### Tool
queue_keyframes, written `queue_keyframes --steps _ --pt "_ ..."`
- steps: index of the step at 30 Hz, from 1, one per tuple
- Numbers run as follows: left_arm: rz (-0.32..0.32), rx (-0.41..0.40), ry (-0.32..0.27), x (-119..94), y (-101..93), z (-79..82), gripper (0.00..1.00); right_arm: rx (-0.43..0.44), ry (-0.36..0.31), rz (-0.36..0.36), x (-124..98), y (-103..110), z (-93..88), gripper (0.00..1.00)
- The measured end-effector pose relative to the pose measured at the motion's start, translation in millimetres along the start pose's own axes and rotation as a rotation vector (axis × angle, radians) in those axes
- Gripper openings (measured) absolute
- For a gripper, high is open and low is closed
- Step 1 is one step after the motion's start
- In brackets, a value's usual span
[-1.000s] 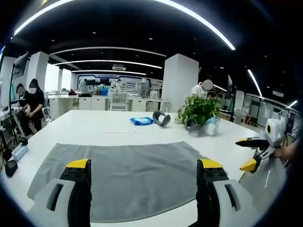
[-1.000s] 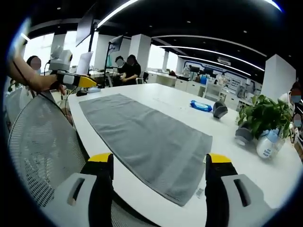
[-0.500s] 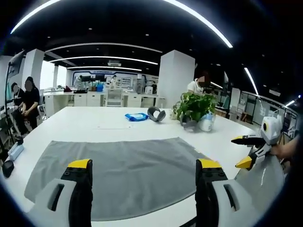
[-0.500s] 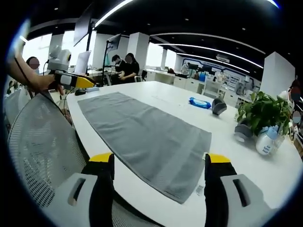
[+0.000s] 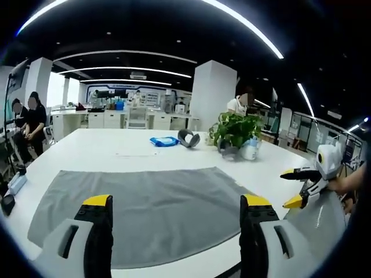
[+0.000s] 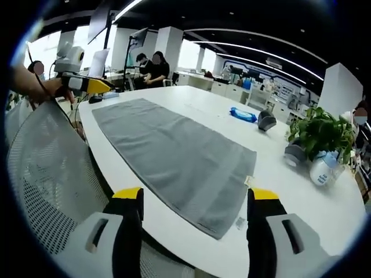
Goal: Fold the towel on the table until its edges align and the towel forms a compact rectangular stack.
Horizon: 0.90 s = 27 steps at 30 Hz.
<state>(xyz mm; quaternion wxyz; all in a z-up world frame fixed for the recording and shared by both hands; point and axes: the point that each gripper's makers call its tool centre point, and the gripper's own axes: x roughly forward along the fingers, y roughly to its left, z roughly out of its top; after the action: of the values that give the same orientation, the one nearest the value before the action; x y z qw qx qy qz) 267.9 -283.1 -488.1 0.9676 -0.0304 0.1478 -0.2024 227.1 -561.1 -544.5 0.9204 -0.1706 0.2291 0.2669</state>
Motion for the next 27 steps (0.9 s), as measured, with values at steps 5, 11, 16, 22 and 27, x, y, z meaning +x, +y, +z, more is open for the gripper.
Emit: queue_keyframes --steps 5,11,16,22,27 --pt "-0.029 0.007 -0.011 -0.7 -5.1 1.1 0.93 0.005 -0.005 -0.004 -0.6 0.0 1.2 0.73" --pt "-0.033 -0.021 -0.031 -2.2 0.2 3.9 0.93 0.018 -0.002 -0.029 -1.1 -3.9 0.9 0.73" --pt "-0.047 -0.026 -0.044 -2.3 -2.9 5.1 0.94 0.039 -0.026 -0.055 -2.9 -9.7 3.8 0.75" --pt "-0.081 -0.011 -0.021 -0.8 -9.9 1.1 0.94 0.036 -0.008 -0.085 -3.9 -14.7 1.0 0.74" --pt "-0.056 -0.014 -0.032 -1.7 -4.9 2.7 0.94 0.034 -0.004 -0.069 -2.4 -11.9 0.3 0.72"
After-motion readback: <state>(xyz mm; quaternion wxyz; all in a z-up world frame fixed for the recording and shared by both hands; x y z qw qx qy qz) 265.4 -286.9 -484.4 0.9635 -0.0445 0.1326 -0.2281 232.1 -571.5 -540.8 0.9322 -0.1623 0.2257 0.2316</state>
